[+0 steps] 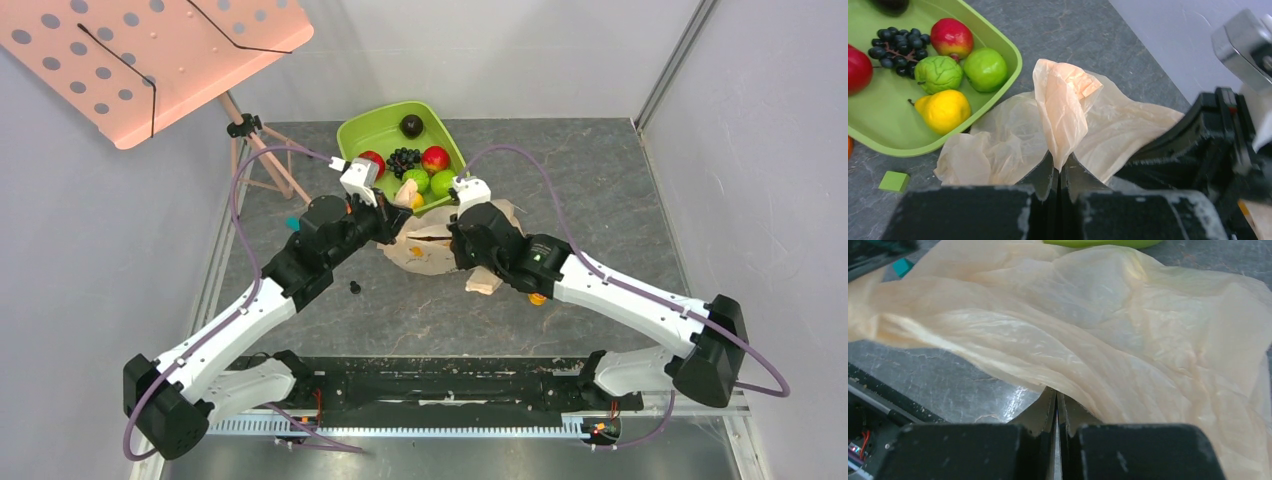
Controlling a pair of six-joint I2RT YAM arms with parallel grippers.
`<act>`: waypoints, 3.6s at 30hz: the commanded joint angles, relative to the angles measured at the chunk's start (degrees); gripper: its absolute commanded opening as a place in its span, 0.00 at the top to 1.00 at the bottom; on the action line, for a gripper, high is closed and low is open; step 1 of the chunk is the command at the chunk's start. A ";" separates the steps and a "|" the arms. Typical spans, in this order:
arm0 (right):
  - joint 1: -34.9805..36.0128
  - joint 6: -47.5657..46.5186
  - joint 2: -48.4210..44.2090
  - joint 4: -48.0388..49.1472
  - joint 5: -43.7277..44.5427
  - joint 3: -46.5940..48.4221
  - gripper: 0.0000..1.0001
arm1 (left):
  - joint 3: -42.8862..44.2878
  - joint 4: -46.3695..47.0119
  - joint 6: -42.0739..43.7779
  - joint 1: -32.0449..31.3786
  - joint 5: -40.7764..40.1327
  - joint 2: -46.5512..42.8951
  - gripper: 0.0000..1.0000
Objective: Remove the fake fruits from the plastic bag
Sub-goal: Adjust the plastic bag at the center of the board.
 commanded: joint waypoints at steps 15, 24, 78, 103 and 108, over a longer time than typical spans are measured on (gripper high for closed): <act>-2.64 -1.38 -4.28 11.69 -8.51 -4.15 0.95 | -6.12 8.81 2.55 0.19 7.99 -4.68 0.98; -2.73 -2.13 -1.61 8.06 3.49 -4.75 0.94 | -2.54 3.50 2.55 0.19 5.83 -5.03 0.54; -13.37 5.27 -6.41 25.69 -20.04 -15.76 1.00 | 8.17 -2.92 -8.25 -36.50 -37.22 5.49 0.98; -13.37 5.11 -8.49 24.42 -16.93 -17.29 1.00 | 13.76 -1.11 -4.75 -29.31 -39.62 20.21 0.98; -13.36 4.16 -8.01 22.96 -13.71 -17.16 1.00 | 13.45 -1.41 -5.04 -26.72 -40.33 22.22 0.98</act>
